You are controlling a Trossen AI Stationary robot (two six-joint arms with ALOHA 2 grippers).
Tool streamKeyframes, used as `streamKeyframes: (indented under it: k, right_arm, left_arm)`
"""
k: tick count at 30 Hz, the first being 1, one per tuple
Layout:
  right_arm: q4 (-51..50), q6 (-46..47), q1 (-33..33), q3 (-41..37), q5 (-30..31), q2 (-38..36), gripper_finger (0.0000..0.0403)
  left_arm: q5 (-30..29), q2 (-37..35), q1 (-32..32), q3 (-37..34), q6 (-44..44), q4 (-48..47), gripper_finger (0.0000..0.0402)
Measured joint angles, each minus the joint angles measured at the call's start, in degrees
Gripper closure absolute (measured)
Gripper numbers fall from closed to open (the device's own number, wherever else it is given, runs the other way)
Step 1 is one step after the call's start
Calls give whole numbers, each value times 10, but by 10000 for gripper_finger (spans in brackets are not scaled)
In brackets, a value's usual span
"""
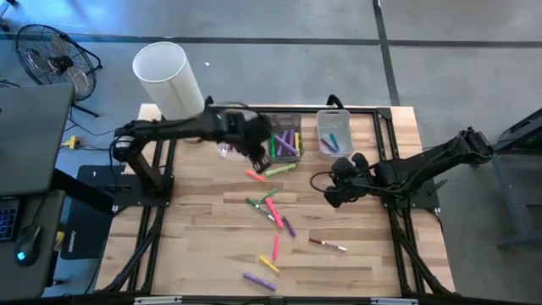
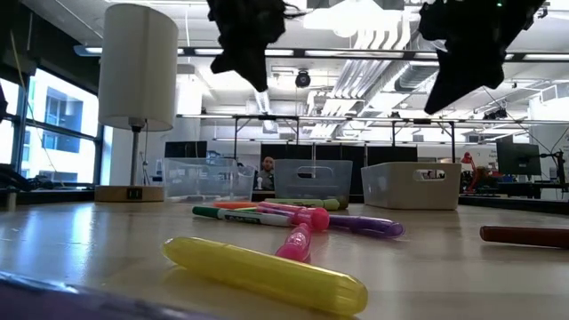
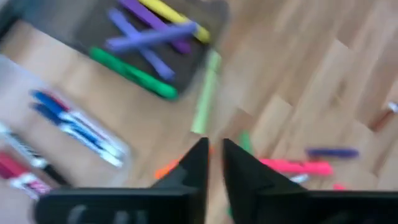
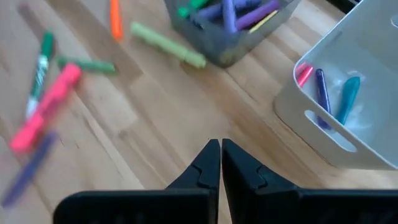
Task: Pick & Place Markers
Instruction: Put the brown dry erase marker into the transparent bin
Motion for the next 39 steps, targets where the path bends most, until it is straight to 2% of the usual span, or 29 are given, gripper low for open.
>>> streamKeyframes:
  k: [3, 8, 11, 14, 19, 22, 28, 30, 33, 36, 39]
  right_arm:
    - [-13, -65, 0, 0, -38, 0, 392]
    - [-13, -193, 0, 0, -117, 0, 382]
    - [-2, -189, 0, 0, -158, 0, 376]
    - [11, -151, 0, 0, -172, 0, 373]
    - [22, -128, 4, 0, -200, 0, 392]
    - [38, -89, 16, 0, -197, 0, 399]
    - [43, -13, 44, 35, -184, 37, 402]
    - [27, -13, 53, 73, -175, 70, 402]
    - [-15, -36, 63, 145, -185, 139, 402]
    - [-75, -61, 73, 211, -233, 215, 402]
    - [-118, -47, 87, 253, -263, 282, 399]
  left_arm:
    - [-18, 32, -41, -2, 0, -14, 393]
    - [-27, 65, -89, -1, 26, -4, 368]
    - [-13, 98, -113, -1, -5, 19, 378]
    - [2, 126, -147, -3, 15, 60, 397]
    - [-5, 122, -191, -69, 48, 167, 400]
    - [-18, 80, -202, -146, 48, 184, 401]
    - [3, -70, -209, -355, 12, 326, 401]
    - [2, -125, -209, -416, 0, 388, 401]
    - [2, -213, -209, -498, -16, 423, 401]
    - [2, -272, -208, -546, -23, 427, 401]
    - [2, -314, -208, -571, -21, 427, 401]
